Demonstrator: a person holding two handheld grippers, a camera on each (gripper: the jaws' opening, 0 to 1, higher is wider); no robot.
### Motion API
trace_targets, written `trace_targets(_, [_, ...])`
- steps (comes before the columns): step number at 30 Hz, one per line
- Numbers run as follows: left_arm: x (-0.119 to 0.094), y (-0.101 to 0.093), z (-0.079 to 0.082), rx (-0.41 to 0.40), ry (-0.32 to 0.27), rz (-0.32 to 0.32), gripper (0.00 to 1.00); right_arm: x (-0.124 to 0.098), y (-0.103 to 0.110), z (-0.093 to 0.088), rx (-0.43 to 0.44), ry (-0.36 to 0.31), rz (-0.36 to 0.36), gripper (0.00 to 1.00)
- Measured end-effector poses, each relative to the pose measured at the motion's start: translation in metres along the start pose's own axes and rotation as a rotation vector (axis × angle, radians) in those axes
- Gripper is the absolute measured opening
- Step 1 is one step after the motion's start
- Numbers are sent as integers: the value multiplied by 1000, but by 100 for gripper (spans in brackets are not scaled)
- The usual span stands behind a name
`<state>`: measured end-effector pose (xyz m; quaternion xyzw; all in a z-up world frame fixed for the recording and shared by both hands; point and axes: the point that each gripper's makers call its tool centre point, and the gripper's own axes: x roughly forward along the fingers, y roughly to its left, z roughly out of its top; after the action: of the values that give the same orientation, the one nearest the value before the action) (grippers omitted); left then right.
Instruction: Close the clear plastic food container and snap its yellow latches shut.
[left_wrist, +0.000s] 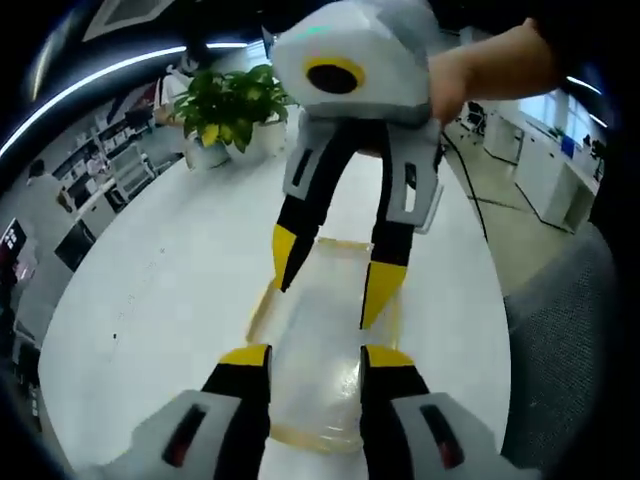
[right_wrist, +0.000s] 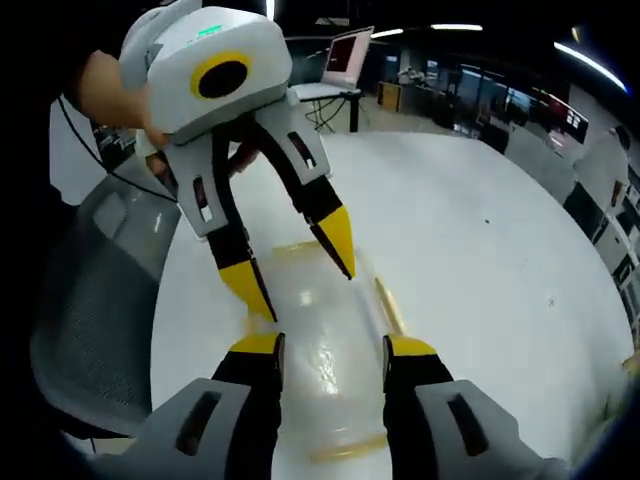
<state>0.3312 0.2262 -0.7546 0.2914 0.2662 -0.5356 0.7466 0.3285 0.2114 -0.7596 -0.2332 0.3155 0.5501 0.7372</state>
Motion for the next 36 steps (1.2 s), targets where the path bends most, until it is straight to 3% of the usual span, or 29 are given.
trace_targets(19, [1,-9,8,9,-22,-38,29,4,-5,4,-24,23,23,34])
trace_targets(23, [-1,-13,16,17,-44,-44,30,4,-10,8,-38,30,32,32])
trace_targets(36, [3,-23,13,27,-28,-72,34,8,-21,12,-50,58,65,32])
